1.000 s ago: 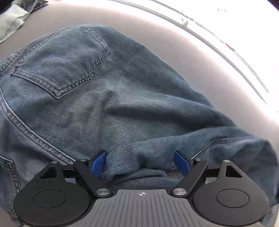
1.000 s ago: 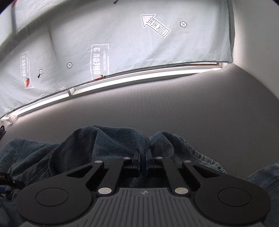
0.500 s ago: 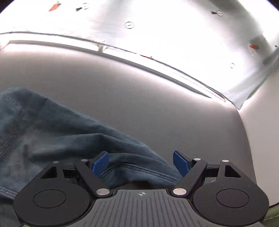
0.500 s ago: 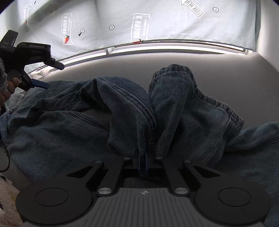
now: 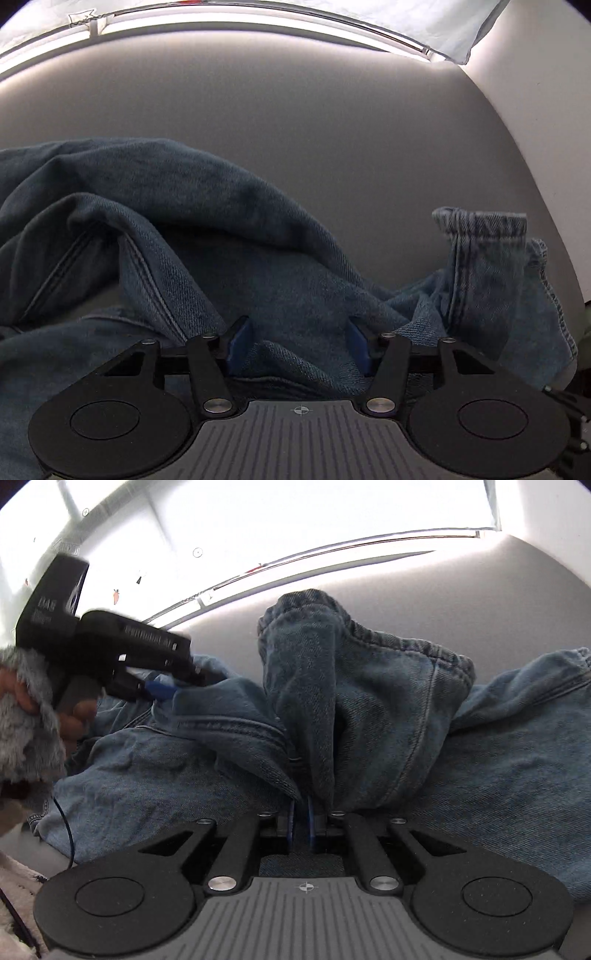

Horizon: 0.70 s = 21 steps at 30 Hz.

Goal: Fold clothes

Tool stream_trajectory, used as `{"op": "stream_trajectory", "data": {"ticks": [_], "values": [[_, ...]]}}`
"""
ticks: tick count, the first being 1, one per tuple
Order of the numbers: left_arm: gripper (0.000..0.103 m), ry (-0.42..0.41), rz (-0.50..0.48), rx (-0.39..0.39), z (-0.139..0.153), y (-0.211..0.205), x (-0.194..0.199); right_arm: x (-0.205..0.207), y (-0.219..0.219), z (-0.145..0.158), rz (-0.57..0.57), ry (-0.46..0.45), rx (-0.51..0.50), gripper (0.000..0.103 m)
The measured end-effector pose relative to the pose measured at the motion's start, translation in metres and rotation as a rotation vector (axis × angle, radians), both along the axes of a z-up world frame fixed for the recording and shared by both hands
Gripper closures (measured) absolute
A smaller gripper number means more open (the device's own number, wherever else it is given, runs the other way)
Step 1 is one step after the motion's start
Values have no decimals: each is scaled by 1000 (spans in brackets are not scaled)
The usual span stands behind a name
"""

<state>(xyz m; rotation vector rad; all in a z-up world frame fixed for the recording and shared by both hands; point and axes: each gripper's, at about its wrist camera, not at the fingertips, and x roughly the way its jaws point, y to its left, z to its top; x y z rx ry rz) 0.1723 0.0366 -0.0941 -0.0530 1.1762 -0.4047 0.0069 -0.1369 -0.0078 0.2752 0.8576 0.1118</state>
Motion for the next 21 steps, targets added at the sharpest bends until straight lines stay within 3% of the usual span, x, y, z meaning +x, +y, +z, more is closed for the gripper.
{"op": "stream_trajectory", "data": {"ticks": [4,6,7,10,13,14,17,18,21], "values": [[33,-57,-49,51,-5,-7,-16,6,-16,33,-76,-35,-73,76],[32,-62,-42,51,-7,-8,-17,18,-24,48,-102,-72,-47,47],[32,-60,-39,46,-7,-8,-16,26,-26,54,-103,-88,-23,41],[30,-53,-30,17,-8,-3,-15,58,-19,58,-80,-100,6,39],[29,-41,-14,-15,-9,2,-13,87,-8,45,-71,-39,-10,39],[29,-38,-10,-23,-10,3,-12,95,-7,37,-80,-9,9,42],[28,-41,-7,-30,-11,4,-12,95,-10,25,-156,8,51,88],[28,-44,-8,-30,-11,4,-12,90,-11,25,-183,0,46,96],[27,-47,-7,-29,-12,3,-12,59,-27,38,-291,-55,-4,98]]}}
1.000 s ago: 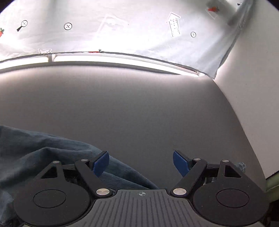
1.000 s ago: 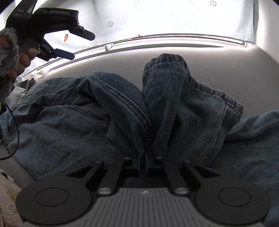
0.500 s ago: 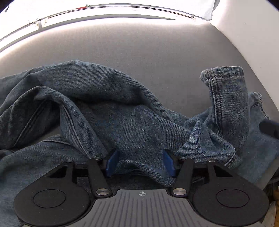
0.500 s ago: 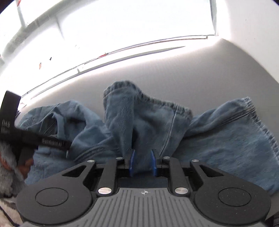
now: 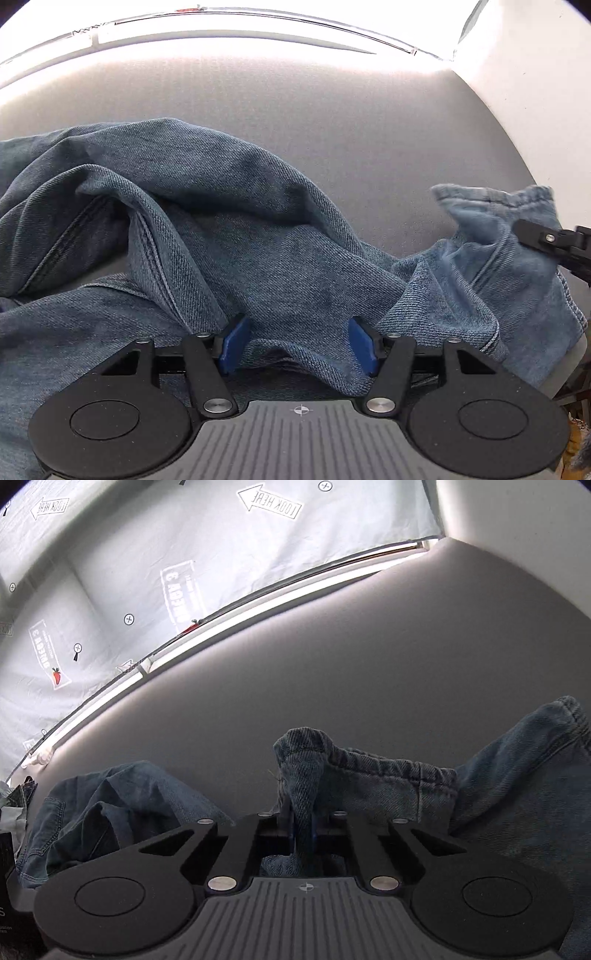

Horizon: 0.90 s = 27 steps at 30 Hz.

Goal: Fold clothes

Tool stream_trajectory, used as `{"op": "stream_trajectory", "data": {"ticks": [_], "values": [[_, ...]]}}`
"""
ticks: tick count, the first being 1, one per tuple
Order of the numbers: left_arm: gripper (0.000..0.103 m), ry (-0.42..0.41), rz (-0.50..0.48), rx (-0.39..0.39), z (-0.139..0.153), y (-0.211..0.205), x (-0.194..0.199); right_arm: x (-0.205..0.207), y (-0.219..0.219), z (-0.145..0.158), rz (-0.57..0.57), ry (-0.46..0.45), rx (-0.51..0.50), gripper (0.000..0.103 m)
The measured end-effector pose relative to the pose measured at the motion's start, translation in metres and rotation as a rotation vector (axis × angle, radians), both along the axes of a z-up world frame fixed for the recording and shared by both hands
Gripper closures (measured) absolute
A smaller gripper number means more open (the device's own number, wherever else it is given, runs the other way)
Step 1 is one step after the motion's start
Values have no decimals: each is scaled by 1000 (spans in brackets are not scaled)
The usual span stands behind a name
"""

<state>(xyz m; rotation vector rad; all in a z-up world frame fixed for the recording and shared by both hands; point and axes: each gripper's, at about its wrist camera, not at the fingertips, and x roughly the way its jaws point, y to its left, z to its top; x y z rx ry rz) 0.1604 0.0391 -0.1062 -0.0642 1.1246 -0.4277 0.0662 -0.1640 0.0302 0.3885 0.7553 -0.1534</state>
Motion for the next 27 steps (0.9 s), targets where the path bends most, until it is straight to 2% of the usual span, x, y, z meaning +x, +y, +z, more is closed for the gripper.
{"op": "stream_trajectory", "data": {"ticks": [2,6,9,13,16,18,20,22,24,27], "values": [[26,4,3,-5,-1,0,1,-24,-14,7,-78,-20,-45,98],[20,7,-3,-9,-2,-2,3,-69,-40,7,-194,11,-46,98],[16,-9,-32,22,-3,-9,2,-94,-50,-15,-246,71,9,98],[11,-45,-85,88,-5,-21,-2,-108,-55,-53,-321,196,71,93],[10,-64,-109,113,-8,-22,-6,-116,-59,-52,-371,188,82,81],[10,-70,-118,116,-12,-18,-8,-121,-62,-39,-402,130,47,61],[9,-68,-119,106,-13,-15,-6,-124,-66,-26,-422,66,13,55],[8,-60,-118,94,-13,-14,-2,-120,-68,-21,-400,36,-9,55],[6,-54,-119,83,-14,-6,5,-106,-67,-24,-316,49,-27,55],[6,-55,-123,80,-4,-21,-1,-84,-63,-37,-215,108,-63,55]]}}
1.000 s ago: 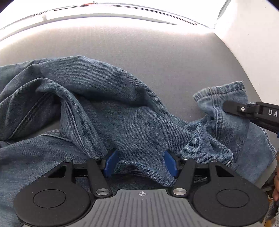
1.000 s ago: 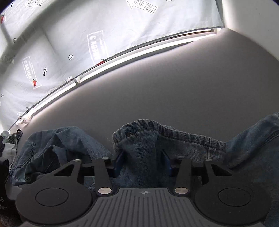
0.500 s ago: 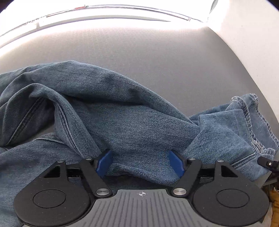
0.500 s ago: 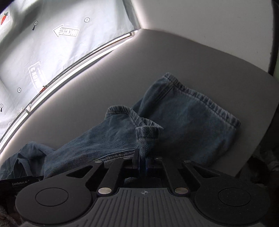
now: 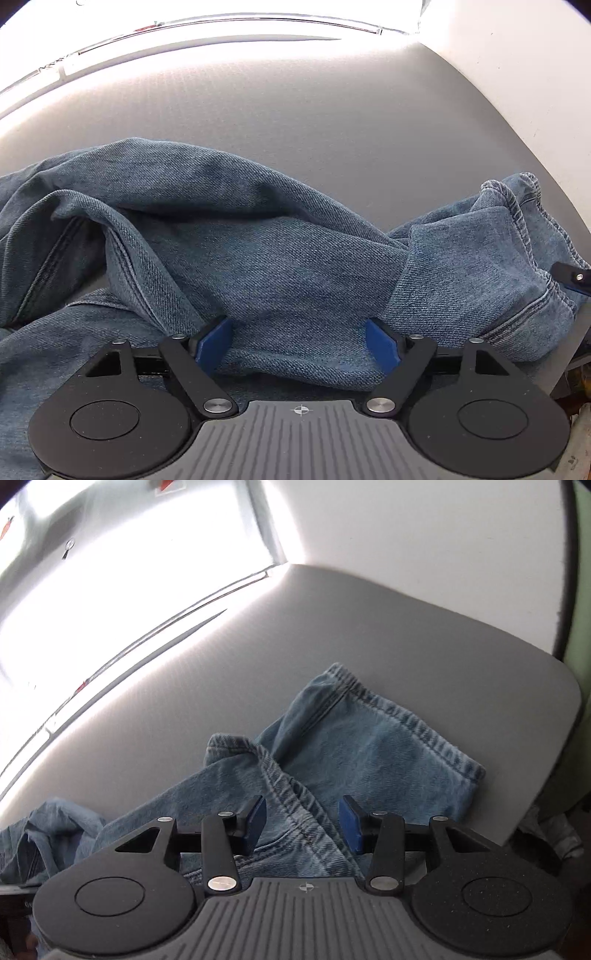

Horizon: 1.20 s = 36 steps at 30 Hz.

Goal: Fold clothes

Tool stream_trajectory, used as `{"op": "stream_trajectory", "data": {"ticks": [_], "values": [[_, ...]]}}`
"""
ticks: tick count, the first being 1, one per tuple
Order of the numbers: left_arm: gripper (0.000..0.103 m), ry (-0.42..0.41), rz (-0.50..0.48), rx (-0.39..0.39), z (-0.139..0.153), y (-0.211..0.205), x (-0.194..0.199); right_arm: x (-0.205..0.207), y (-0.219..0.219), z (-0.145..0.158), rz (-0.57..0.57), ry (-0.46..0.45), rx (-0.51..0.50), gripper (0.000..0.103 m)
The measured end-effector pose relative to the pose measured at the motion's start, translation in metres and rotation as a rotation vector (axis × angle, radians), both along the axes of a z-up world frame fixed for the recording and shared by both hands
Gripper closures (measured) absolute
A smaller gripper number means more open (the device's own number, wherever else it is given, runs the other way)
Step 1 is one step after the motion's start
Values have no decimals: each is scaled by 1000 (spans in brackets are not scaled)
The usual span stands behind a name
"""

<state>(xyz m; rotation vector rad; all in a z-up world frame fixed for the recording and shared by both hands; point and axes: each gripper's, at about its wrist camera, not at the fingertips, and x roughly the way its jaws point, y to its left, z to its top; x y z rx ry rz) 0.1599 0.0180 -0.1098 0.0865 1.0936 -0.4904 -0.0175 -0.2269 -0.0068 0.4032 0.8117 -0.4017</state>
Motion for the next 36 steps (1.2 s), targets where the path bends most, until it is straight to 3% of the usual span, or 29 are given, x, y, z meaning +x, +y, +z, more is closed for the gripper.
{"op": "stream_trajectory", "data": {"ticks": [4,5,6,7,12,15,17,22,25,26,27,28,34,36], "values": [[6,-7,-7,2,-2,4,1,16,-5,-26,-20,107,56,56],[6,-7,-6,0,-2,7,-3,14,2,-26,-9,100,43,62],[6,-8,-4,-2,-2,10,-5,11,8,-23,17,93,30,78],[6,-7,-2,-4,-2,11,-4,9,14,-20,42,85,18,85],[6,9,11,-9,7,-1,-10,-22,23,17,72,-13,-9,85],[6,12,9,-9,7,7,-1,-38,19,32,60,-18,-8,85],[5,15,9,-7,6,6,1,-49,14,27,58,21,17,86],[4,19,-1,-1,4,-1,2,-61,15,-19,48,202,112,88],[4,10,-13,15,4,-2,1,-59,9,-14,-12,159,148,84],[4,8,-18,20,3,-2,1,-56,6,-9,-25,125,143,76],[3,7,-21,23,3,-2,1,-53,3,-3,-37,85,132,58],[3,6,-24,26,3,-2,1,-48,0,3,-42,55,118,50],[2,5,-37,30,2,-2,4,8,-10,16,28,-21,34,48],[2,1,-42,33,2,0,4,28,-14,12,59,-29,55,46]]}}
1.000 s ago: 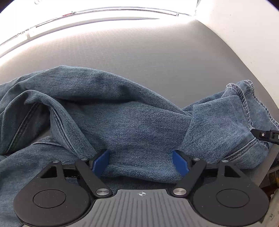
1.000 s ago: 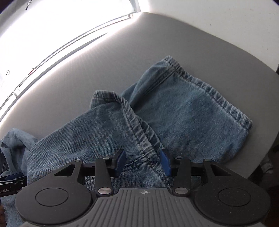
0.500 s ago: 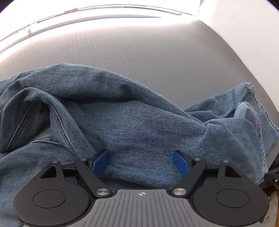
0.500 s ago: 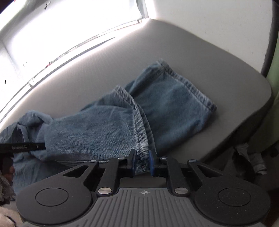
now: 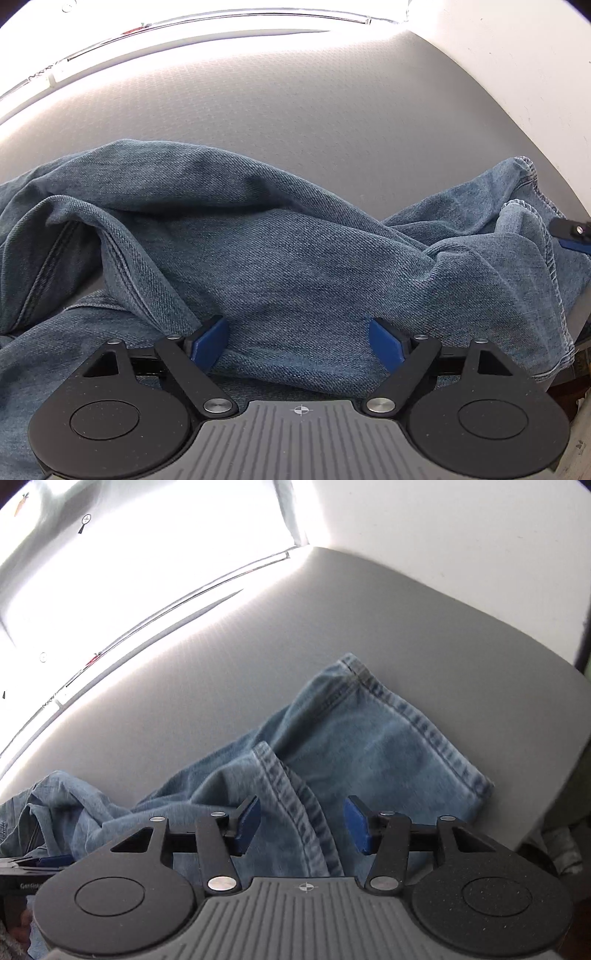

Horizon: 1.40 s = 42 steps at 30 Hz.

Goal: Fold clothes

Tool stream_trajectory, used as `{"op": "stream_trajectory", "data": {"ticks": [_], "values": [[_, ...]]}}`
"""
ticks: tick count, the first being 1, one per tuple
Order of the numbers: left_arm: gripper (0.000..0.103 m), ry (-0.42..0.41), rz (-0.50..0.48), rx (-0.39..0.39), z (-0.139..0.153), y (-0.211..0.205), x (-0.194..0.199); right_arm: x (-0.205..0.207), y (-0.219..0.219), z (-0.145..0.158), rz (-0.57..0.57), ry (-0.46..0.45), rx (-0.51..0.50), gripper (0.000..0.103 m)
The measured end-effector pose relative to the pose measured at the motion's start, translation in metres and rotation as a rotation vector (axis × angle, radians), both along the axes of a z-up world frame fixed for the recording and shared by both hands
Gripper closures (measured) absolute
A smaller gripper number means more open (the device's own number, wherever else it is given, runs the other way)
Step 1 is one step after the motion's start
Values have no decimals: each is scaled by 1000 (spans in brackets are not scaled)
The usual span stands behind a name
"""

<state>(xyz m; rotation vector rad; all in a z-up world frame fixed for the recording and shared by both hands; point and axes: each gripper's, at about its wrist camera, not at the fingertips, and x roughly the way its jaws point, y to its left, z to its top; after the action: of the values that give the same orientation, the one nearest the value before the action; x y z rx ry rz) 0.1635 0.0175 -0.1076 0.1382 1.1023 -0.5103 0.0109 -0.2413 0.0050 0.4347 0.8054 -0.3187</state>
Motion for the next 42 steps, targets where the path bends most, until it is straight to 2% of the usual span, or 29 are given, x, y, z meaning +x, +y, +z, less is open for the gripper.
{"op": "stream_trajectory", "data": {"ticks": [1,2,4,5,6,7,8,12,14,16,18,19,21,22,23,25,26,27,31,35,40,41,42], "values": [[2,-4,-4,3,0,-1,-1,13,-3,-4,15,0,32,43],[2,-8,-7,6,-3,-3,-2,24,-6,-9,18,3,63,34],[1,-16,-13,11,-7,-8,-5,38,-10,-18,11,2,117,35],[1,-18,-15,14,-7,-8,-5,42,-9,-21,8,-4,129,43],[1,-19,-17,17,-7,-7,-5,45,-9,-23,5,-8,139,74],[1,-19,-17,16,-8,-7,-6,48,-7,-23,4,-5,132,88],[1,-18,-16,15,-9,-7,-6,51,-5,-22,3,-5,122,94],[0,-10,-13,7,-1,-7,-9,39,2,12,-32,-137,-69,96],[0,-4,-12,2,1,-5,-9,28,-5,35,-100,-218,-137,97],[0,1,-17,0,0,-5,-8,26,-19,41,-155,-223,-147,97],[0,3,-25,4,0,-6,-8,29,-32,32,-193,-167,-160,97],[0,3,-30,9,-1,-7,-8,31,-38,19,-233,-109,-170,95],[0,-4,-43,26,-1,-10,-9,35,-52,-8,-257,-8,-108,91],[0,-8,-48,34,-1,-10,-10,32,-57,-15,-267,7,-69,90],[0,-11,-52,38,-1,-11,-11,24,-59,-17,-291,-15,-33,88],[0,-16,-55,42,-2,-10,-12,7,-64,-20,-336,-62,39,77],[0,-17,-54,42,-1,-9,-12,-3,-64,-19,-346,-94,70,62],[0,-14,-53,41,-1,-6,-11,-9,-64,-22,-340,-108,98,53],[0,-5,-54,45,-1,-7,-10,-15,-56,-32,-266,-99,147,53],[0,-14,-61,61,-1,-7,-12,0,-35,-42,-167,-10,96,53],[0,-18,-59,58,0,-3,-12,14,-16,-41,-179,42,-2,51],[0,-19,-58,58,2,-3,-15,16,-11,-40,-175,56,-25,52],[0,-20,-57,58,7,-6,-25,18,-8,-40,-164,69,-54,59]]}}
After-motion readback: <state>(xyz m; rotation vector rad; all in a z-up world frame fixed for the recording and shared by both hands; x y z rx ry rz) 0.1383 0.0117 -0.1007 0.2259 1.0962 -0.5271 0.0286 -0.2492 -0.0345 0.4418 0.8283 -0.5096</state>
